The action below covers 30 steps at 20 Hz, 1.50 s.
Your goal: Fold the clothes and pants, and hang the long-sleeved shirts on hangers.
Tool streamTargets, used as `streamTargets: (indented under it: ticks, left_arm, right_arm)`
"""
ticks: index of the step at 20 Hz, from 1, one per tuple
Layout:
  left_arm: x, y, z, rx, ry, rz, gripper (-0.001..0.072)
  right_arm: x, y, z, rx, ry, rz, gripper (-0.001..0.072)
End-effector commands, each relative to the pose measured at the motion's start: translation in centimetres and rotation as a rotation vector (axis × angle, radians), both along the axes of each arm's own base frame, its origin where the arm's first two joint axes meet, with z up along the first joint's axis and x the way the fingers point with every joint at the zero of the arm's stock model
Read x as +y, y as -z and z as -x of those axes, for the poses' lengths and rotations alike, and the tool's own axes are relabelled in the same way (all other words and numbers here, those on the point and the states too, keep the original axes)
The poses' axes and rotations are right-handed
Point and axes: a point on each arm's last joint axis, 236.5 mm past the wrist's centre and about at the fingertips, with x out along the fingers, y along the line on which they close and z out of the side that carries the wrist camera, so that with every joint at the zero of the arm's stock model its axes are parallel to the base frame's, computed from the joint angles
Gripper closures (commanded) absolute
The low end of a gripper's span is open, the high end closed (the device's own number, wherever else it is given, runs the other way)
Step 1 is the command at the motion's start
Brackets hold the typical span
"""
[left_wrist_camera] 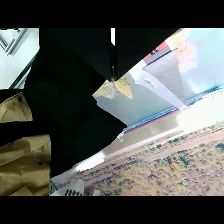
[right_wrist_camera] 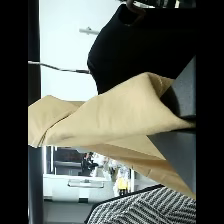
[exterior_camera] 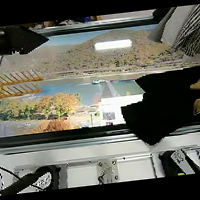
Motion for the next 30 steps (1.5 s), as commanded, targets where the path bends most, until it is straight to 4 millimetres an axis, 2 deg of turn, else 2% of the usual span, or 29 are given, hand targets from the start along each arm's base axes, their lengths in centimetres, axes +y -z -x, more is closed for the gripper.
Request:
streamTargets:
  ticks: [1, 12, 17, 19, 22, 24, 27, 30]
  left_arm:
    - [-0.1, 0.4, 0.5, 0.017, 0.016, -0.011, 0.0693]
    - [-0.1, 1.2, 1.5, 0.052, 0.049, -0.035, 0.0693]
    - [-0.1, 1.7, 2.2, 0.077, 0.072, -0.053, 0.0693]
    - [-0.2, 1.8, 2.3, 0.080, 0.075, -0.054, 0.0693]
    - [-0.1, 1.9, 2.4, 0.092, 0.076, -0.054, 0.0693]
    - [-0.2, 2.0, 2.6, 0.103, 0.078, -0.055, 0.0693]
    - [-0.1, 2.1, 2.7, 0.106, 0.081, -0.057, 0.0693]
    - [-0.1, 2.1, 2.7, 0.106, 0.081, -0.057, 0.0693]
  right_arm:
    - [-0.8, 0.0, 0.7, -0.022, 0.036, -0.002, 0.0700]
    - [-5.0, 4.1, -1.1, 0.021, 0.057, -0.082, 0.0700]
    - [-6.2, 5.4, -1.7, 0.035, 0.059, -0.105, 0.0700]
    - [-6.4, 5.5, -1.5, 0.030, 0.070, -0.106, 0.0700]
    - [-7.0, 4.7, 0.4, -0.072, 0.114, -0.118, 0.0700]
    - [-7.3, 4.8, 0.9, -0.068, 0.124, -0.120, 0.0700]
    - [-7.5, 5.1, 0.8, -0.055, 0.117, -0.127, 0.0700]
    - [-7.2, 5.9, -0.7, -0.016, 0.062, -0.144, 0.0696]
